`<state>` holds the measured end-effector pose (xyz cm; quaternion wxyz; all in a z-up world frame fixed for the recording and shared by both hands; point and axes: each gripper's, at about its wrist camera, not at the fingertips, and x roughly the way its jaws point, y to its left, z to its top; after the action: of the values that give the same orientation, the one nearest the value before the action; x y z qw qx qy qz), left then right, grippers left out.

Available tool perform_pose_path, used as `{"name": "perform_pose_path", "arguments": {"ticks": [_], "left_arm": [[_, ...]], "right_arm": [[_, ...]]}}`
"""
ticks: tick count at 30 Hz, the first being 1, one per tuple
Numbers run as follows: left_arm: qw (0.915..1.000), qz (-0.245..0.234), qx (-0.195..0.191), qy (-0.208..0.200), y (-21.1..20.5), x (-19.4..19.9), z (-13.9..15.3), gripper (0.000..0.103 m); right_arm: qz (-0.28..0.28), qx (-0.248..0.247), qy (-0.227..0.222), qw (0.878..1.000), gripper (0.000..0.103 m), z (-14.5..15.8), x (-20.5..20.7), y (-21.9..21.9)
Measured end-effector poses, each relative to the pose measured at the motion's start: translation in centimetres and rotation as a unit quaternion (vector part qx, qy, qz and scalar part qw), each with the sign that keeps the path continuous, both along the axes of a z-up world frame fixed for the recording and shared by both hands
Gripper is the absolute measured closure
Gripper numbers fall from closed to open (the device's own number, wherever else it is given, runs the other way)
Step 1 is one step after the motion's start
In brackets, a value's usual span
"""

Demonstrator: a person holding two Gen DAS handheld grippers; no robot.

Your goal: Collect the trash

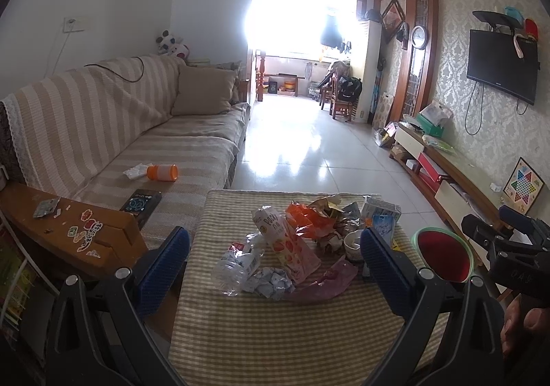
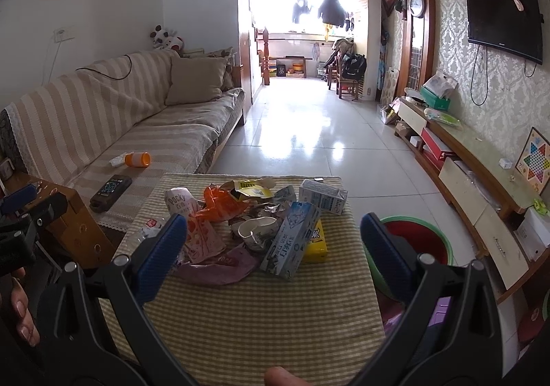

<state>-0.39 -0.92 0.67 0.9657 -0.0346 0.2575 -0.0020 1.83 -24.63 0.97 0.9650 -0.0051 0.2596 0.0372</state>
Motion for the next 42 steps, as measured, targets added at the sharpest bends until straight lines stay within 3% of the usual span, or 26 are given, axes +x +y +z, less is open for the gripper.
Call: {"name": "perform_pose_path", "arguments": {"ticks": [24, 42], "left_arm": [[1.0000, -0.002, 0.001, 0.002, -0.29, 0.00, -0.03, 0.008], [0.9999, -0.004, 0.000, 0.010, -0.63, 0.00, -0.91, 0.008]], "right_arm": [[0.002, -0.027, 0.011, 1.000, 0.003, -0.47, -0.05, 0.70], [-0.007, -0.007, 0.019, 1.000, 0.003, -0.90, -0.01, -0.09]]}}
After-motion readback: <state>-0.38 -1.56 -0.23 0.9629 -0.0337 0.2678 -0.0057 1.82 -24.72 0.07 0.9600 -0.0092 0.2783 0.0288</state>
